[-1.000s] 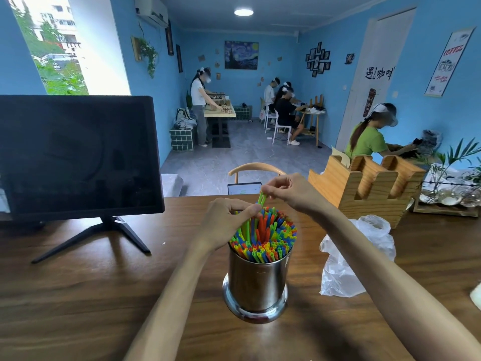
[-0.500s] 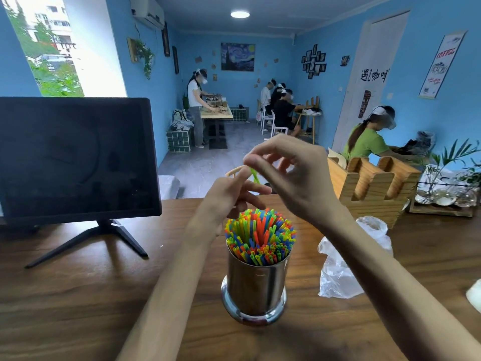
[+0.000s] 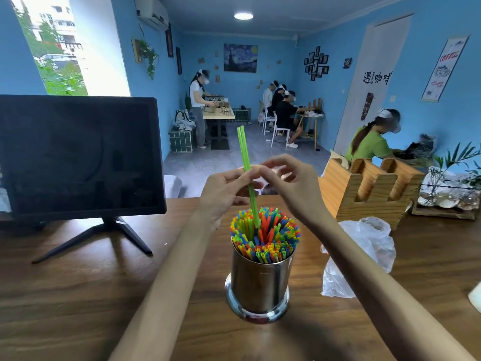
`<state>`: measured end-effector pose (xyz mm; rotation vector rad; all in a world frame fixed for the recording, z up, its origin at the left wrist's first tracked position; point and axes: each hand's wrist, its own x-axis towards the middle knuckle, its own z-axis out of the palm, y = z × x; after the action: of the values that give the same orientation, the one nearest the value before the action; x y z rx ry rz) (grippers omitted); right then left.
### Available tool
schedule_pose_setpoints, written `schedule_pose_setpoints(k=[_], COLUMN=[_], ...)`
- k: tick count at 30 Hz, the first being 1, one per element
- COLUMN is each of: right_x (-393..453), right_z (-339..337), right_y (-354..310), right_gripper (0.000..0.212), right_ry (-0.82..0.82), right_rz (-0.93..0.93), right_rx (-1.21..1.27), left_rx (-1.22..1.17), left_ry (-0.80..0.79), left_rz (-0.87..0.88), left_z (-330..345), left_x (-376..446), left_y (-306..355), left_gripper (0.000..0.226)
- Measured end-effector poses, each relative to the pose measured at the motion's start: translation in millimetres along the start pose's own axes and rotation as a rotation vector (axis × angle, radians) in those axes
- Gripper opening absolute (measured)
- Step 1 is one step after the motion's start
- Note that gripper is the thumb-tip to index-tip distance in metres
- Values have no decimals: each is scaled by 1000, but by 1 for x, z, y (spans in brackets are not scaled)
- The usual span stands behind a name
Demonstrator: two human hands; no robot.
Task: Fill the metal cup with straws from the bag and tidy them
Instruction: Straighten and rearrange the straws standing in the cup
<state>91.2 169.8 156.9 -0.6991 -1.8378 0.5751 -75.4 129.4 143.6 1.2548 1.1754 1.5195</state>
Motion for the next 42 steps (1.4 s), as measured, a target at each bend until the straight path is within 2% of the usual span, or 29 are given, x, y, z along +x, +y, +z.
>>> schedule_pose_setpoints(k=[2,5,9,11,13,15,18,21,22,23,25,27,28,32,42], right_x=[11,19,14,11,3,-8,-21,-27,-27,-25,-16,-3,3,7,16], right_z=[0,-1,0,1,1,1,0,-2,-2,-3,-5,-6,-6,-1,-2], right_y=[5,1,-7,-7,-3,6,22,37,41,45,51,57,61,71,66], right_gripper=[35,49,43,29,25,23,17,41,48,51,43,30,28,34,32], right_ry=[-80,-148,-147,-154,-148,-142,-254,-504,-531,-514,-386,-287,-307,-551,-617], right_rz=[141,94,-70,-68,-57,-72,-69,16,54,95,203,270,284,303,358], right_rx=[114,263,185,97,-3,-113,-214,-244,-203,-133,15,-16,-76,-230,-134], left_rx=[45,182,263,429,559,503,352,283,301,327,373,420,438,434,407], left_ry=[-11,-63,-58,-68,-104,-96,106,162,150,133,95,71,69,76,66], left_rz=[96,175,159,199,199,200,247,198,180,169,157,148,143,150,148], left_z=[3,6,3,-3,-13,-21,-30,-30,-29,-27,-22,-17,-16,-17,-27], left_x=[-2,-5,-8,-7,-8,-10,-9,-4,-2,0,3,6,7,6,2], left_y=[-4,-11,-25,-30,-29,-26,-24,-26,-28,-31,-39,-47,-50,-56,-51], left_gripper=[5,8,9,7,8,5,23,34,32,29,22,16,15,19,21])
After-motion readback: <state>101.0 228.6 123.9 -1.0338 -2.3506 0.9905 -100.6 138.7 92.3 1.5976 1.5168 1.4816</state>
